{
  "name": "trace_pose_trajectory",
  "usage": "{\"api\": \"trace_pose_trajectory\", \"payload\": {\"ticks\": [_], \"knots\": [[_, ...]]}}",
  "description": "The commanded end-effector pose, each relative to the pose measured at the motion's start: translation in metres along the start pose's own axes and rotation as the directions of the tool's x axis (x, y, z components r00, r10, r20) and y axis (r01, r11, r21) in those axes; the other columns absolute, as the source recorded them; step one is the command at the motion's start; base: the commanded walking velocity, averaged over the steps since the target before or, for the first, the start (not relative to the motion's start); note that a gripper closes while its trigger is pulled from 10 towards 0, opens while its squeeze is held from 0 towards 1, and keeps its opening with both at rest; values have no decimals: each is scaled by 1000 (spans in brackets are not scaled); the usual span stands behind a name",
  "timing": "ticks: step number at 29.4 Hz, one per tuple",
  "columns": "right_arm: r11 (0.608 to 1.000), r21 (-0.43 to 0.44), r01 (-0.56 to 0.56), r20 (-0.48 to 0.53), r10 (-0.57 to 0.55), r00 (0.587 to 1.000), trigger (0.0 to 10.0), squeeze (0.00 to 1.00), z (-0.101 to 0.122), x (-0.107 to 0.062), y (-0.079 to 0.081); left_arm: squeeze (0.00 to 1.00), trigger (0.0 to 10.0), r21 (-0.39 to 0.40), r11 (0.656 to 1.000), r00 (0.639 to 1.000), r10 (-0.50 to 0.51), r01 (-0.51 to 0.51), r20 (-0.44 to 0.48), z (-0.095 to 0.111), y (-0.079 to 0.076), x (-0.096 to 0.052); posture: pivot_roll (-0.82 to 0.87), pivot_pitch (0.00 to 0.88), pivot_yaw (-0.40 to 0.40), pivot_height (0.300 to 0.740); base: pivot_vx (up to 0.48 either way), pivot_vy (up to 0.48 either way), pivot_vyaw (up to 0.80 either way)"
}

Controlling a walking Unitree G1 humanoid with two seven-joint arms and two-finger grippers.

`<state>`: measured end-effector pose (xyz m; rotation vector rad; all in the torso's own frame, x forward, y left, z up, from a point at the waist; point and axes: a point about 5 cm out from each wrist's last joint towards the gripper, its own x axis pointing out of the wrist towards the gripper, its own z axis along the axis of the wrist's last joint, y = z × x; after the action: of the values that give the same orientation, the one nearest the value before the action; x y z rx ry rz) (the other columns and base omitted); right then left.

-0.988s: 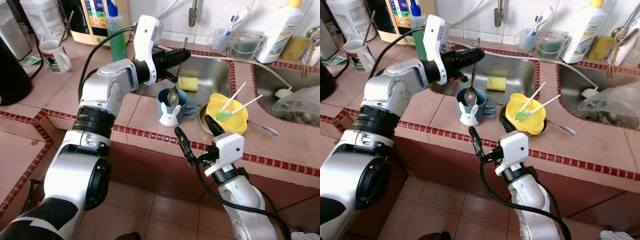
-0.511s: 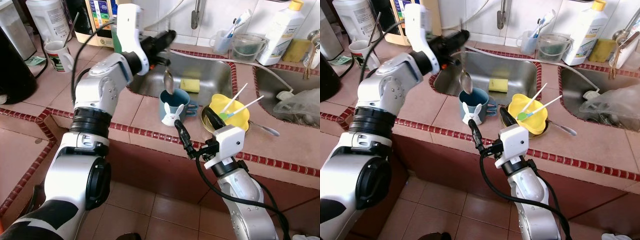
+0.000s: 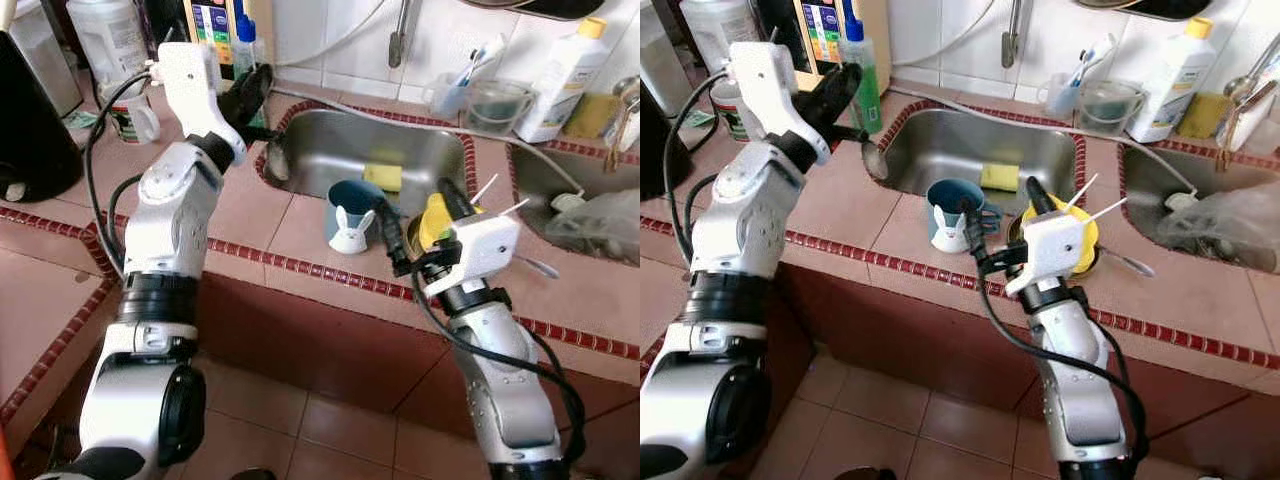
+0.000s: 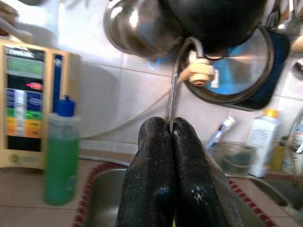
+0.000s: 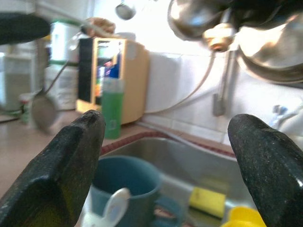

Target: Kitchen organization

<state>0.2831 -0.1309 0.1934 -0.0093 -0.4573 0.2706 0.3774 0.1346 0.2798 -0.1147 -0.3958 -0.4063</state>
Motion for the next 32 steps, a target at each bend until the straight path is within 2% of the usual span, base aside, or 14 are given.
{"api": "trace_pose_trajectory", "payload": {"ticks": [1, 6, 8, 10, 14, 20, 32], "knots": [[999, -10, 49, 29, -49, 998, 10000, 0, 5, 2, -8, 0, 10000, 68, 997, 999, -23, 21, 25, 4, -7, -2, 53, 0, -18, 740, 0, 0, 0], [983, -59, 174, 65, -170, 983, 10000, 0, 12, 1, -27, 0, 10000, 72, 995, 998, -63, 63, -1, -12, -15, -14, 41, 0, -19, 740, 0, 0, 0], [979, -74, 192, 59, -188, 980, 10000, 0, 11, -2, -31, 0, 10000, 78, 995, 998, -68, 67, 11, -14, -16, -18, 34, 0, -20, 740, 0, 0, 0], [975, -89, 204, 50, -200, 978, 10000, 0, 10, -6, -34, 0, 10000, 117, 990, 996, -86, 85, 1, -19, -18, -23, 28, 0, -20, 740, 0, 0, 0], [970, -103, 218, 37, -216, 976, 10000, 0, 9, -12, -38, 0, 10000, 85, 994, 997, -73, 75, -21, -27, -15, -30, 20, 0, -19, 740, 0, 0, 0], [971, -103, 217, 37, -215, 976, 10000, 0, 9, -12, -37, 0, 10000, 72, 993, 996, -92, 91, -1, -23, -18, -28, 16, 0, -23, 740, 0, 0, 0], [974, -100, 203, 36, -201, 979, 10000, 0, 9, -10, -36, 0, 10000, 58, 994, 995, -98, 97, 16, -20, -18, -23, 11, 0, -26, 740, 367, 0, 0]]}}
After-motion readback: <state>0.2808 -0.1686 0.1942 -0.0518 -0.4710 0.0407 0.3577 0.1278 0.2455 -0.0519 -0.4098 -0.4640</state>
